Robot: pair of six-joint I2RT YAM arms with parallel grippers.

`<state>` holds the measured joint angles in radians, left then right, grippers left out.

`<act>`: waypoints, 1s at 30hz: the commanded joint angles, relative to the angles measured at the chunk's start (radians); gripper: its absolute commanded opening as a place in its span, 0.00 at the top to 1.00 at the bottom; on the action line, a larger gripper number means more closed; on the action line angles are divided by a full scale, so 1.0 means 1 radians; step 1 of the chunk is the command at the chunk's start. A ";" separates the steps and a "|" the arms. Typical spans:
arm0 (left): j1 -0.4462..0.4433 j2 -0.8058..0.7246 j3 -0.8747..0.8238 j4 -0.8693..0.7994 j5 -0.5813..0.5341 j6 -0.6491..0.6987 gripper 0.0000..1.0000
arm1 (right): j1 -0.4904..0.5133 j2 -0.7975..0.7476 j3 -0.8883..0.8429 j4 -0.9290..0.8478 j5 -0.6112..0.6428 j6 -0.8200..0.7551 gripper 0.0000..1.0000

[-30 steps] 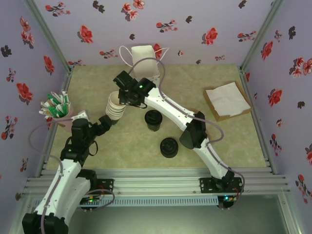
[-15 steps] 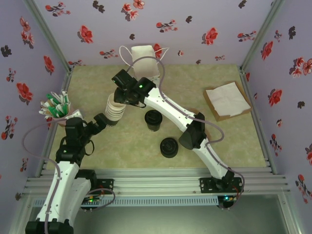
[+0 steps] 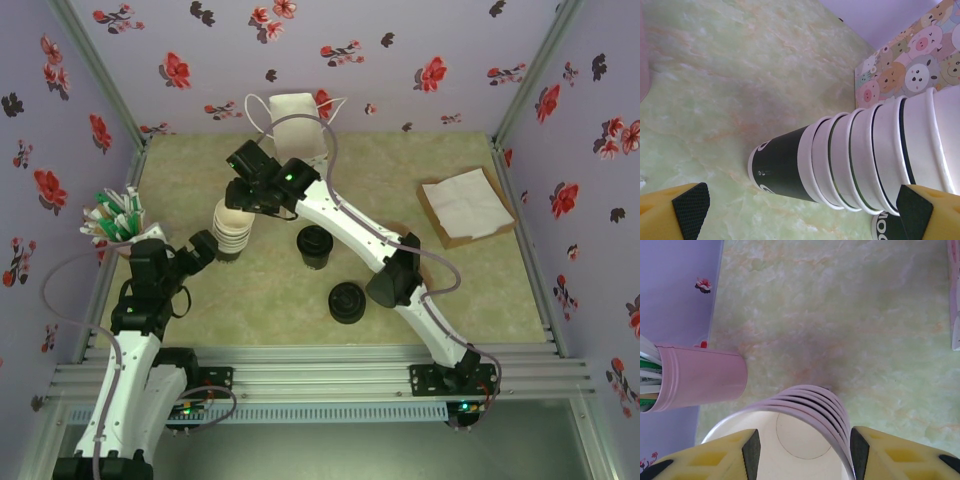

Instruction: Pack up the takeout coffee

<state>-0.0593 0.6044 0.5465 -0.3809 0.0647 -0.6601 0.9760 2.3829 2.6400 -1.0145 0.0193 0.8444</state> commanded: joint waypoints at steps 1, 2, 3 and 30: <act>0.013 -0.005 0.031 -0.021 0.010 -0.001 0.01 | 0.007 0.016 0.036 0.020 -0.015 -0.008 0.47; 0.016 -0.006 0.032 -0.022 0.010 0.002 0.01 | 0.008 0.016 0.040 0.020 -0.017 -0.008 0.47; 0.019 -0.007 0.032 -0.025 0.010 0.002 0.01 | 0.007 0.016 0.043 0.023 -0.019 -0.008 0.47; -0.051 0.107 0.026 -0.038 0.120 0.013 0.01 | -0.027 -0.365 -0.537 0.146 0.018 -0.167 0.39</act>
<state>-0.1028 0.7242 0.5476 -0.3824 0.1734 -0.6670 0.9360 2.2036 2.2757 -0.9516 0.0013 0.7582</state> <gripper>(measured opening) 0.990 0.605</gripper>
